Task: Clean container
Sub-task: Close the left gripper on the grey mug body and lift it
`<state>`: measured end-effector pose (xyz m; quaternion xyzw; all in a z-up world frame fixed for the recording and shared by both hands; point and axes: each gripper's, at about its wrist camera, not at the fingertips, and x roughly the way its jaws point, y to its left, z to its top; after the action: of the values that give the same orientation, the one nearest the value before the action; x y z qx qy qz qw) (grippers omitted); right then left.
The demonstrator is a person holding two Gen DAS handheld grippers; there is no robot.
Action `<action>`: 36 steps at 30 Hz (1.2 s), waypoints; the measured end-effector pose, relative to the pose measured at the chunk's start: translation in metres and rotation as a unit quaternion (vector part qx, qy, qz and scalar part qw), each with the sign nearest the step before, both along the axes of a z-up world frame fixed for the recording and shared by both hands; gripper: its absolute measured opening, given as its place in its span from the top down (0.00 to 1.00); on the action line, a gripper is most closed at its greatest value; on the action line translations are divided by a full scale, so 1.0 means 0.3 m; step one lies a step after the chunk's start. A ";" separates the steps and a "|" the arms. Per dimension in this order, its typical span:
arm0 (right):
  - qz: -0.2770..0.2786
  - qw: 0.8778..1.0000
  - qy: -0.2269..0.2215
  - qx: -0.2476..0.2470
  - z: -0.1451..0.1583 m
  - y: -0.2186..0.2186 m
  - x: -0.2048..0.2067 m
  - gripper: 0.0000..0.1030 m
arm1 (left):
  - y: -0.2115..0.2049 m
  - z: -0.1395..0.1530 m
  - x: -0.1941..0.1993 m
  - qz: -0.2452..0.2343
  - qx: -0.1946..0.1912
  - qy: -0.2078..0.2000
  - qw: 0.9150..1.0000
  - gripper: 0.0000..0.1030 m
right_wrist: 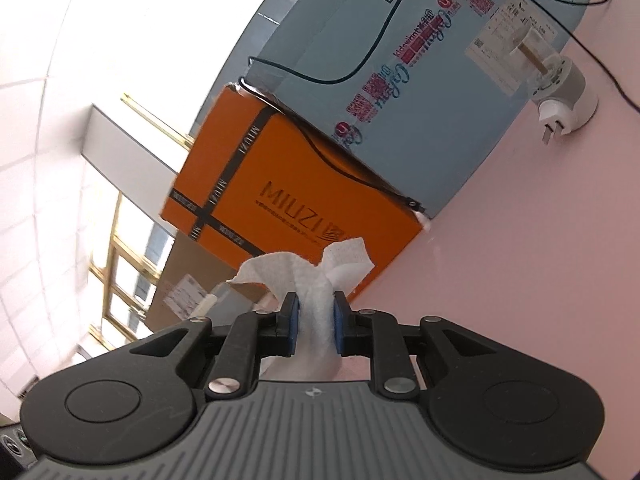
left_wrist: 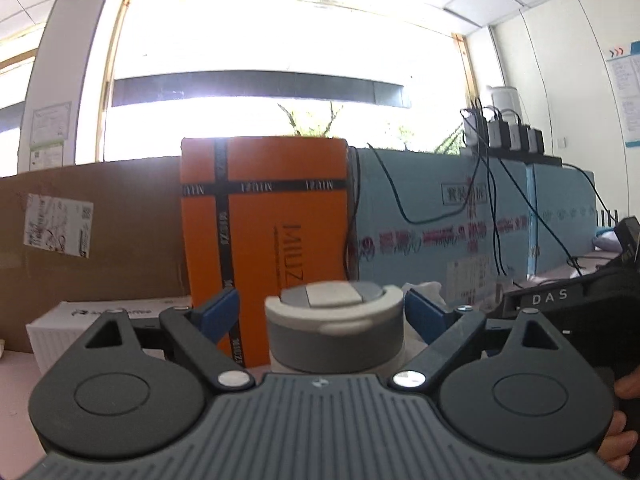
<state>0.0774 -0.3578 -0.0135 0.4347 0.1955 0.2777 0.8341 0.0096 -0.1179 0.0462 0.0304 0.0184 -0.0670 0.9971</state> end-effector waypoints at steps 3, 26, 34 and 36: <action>0.013 0.999 -0.025 0.032 0.008 -0.009 -0.016 0.83 | 0.021 0.024 -0.019 0.004 -0.024 -0.008 1.000 0.08; 0.045 0.992 -0.058 -0.107 0.056 0.086 -0.078 0.86 | 0.082 0.021 0.018 0.034 -0.070 0.027 0.997 0.00; 0.054 0.973 -0.054 -0.217 0.056 0.152 -0.102 0.87 | 0.088 0.030 0.031 0.041 -0.068 0.039 0.996 0.00; 0.053 0.967 -0.055 -0.242 0.061 0.167 -0.108 0.87 | 0.088 0.033 0.035 0.041 -0.065 0.041 0.996 0.00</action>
<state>0.0450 -0.3077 0.0048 0.1934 0.2336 0.2897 0.9078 0.0202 -0.0916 0.0563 -0.0383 0.0565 -0.0279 0.9973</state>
